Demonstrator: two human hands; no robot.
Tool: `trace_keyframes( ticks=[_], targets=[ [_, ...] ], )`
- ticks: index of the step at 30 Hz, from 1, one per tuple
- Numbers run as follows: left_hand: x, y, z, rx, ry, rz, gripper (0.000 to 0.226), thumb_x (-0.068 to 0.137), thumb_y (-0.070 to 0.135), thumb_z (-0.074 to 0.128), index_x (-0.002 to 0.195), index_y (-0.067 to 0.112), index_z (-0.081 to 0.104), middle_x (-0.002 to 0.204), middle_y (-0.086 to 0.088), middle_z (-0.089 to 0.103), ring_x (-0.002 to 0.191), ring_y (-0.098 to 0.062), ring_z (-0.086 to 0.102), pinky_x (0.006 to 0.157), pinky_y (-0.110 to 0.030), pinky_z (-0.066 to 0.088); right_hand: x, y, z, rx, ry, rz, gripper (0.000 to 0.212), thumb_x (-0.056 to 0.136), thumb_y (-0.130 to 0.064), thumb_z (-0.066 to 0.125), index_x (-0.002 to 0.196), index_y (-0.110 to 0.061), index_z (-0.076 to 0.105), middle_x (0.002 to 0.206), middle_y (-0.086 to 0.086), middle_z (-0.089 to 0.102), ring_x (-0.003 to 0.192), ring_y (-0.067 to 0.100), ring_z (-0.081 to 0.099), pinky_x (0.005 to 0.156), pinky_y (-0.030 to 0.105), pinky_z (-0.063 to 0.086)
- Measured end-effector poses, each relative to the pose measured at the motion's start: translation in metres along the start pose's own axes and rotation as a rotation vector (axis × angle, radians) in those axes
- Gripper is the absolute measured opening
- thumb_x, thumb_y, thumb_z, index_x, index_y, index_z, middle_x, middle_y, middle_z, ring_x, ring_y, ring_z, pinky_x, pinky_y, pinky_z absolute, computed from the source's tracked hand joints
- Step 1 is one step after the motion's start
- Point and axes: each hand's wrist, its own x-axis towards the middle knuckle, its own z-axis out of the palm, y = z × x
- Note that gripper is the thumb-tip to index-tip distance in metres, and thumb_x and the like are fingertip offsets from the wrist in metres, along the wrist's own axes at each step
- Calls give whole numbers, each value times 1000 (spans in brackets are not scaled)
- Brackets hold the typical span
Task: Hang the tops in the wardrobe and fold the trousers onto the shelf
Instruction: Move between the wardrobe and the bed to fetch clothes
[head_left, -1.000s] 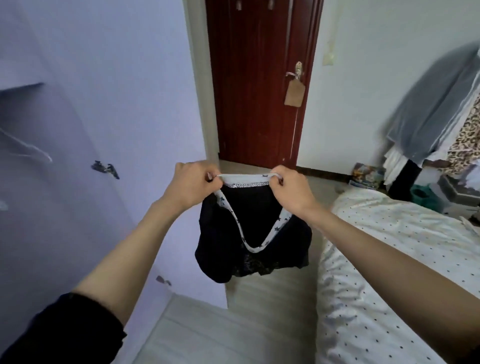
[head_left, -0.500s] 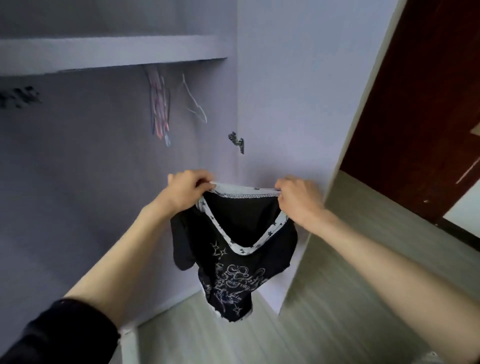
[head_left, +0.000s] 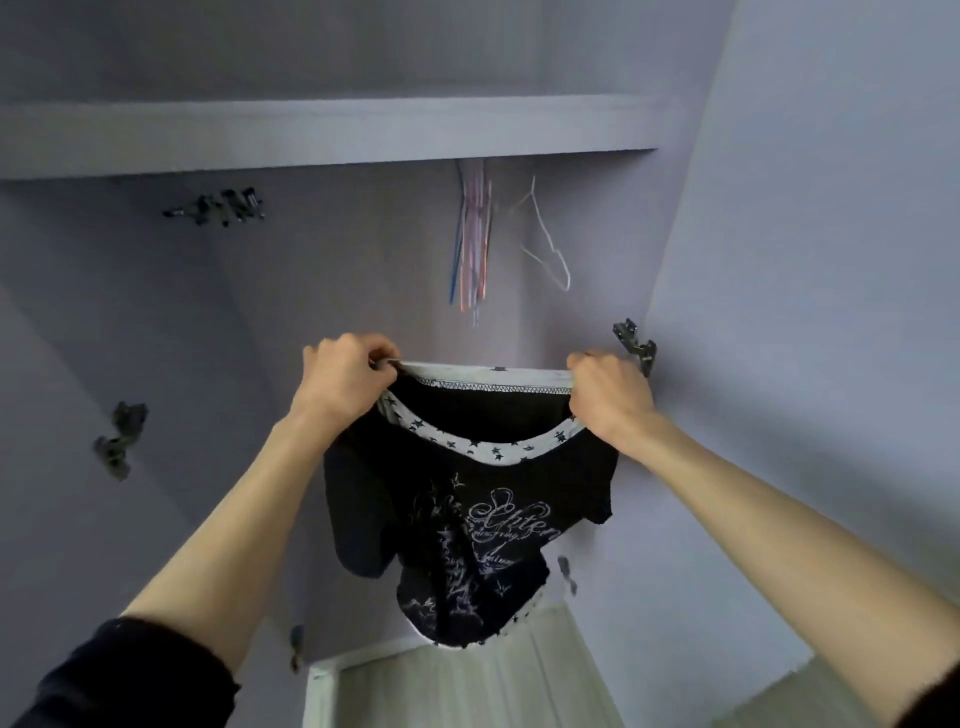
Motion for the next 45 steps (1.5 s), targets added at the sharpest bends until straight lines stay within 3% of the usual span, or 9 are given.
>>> trace_keyframes(
  ticks=[13,18,23,27,30,32,38,42,45],
  targets=[
    [82,-72,21,100,-70,-313,12,87,26,60,93,22,71,93,0,67,104,-29,56,100,-38,29,122,-12,43,698,-264,-72,17,87,-13,58,71,-20,58,68,-12,57,67,0,52,57,13,35],
    [90,-75,34,100,-170,-415,11,88,35,61,82,27,66,83,3,61,100,-27,58,97,-39,37,152,-2,55,550,-376,-192,11,91,-17,57,81,-14,59,81,3,65,76,15,58,64,23,42],
    [86,-62,54,205,-4,-415,18,92,20,56,97,15,73,95,-11,70,91,-34,61,75,-34,43,156,0,62,223,-119,-214,11,88,-8,48,97,-12,54,94,14,65,90,37,61,67,33,40],
    [85,-60,70,-105,-33,-557,14,88,12,62,93,5,74,91,-12,70,82,-24,66,76,-28,47,157,14,70,270,-153,-130,16,86,-7,50,96,-16,60,96,10,68,94,34,62,75,34,45],
    [92,-50,78,-738,-135,-849,14,84,-4,64,71,2,65,60,-10,65,42,-6,60,47,-14,50,165,26,72,272,-226,-98,20,85,-11,55,95,-22,69,102,3,71,102,29,62,84,32,46],
    [100,-48,85,-893,-246,-918,20,85,-6,59,70,7,61,45,-1,61,36,-2,56,40,-10,46,173,33,74,245,-195,-58,22,86,-11,53,94,-22,70,105,5,70,103,29,62,83,32,46],
    [121,-37,89,-822,-465,-888,17,81,1,66,67,8,61,43,2,57,35,-5,53,40,-12,41,224,49,66,328,216,28,27,88,-7,51,113,-1,58,113,23,58,106,39,53,84,41,42],
    [129,-34,89,-754,-489,-860,15,80,3,68,67,8,62,43,3,58,39,-6,56,43,-15,42,278,51,67,465,64,242,52,92,-11,51,138,5,33,137,26,41,126,41,40,101,42,36],
    [132,-40,84,-732,-433,-852,15,80,3,69,67,7,62,43,2,56,38,-6,54,39,-13,40,312,49,71,609,-51,407,50,93,-13,51,135,8,34,137,26,45,126,39,44,100,37,37]
  ],
)
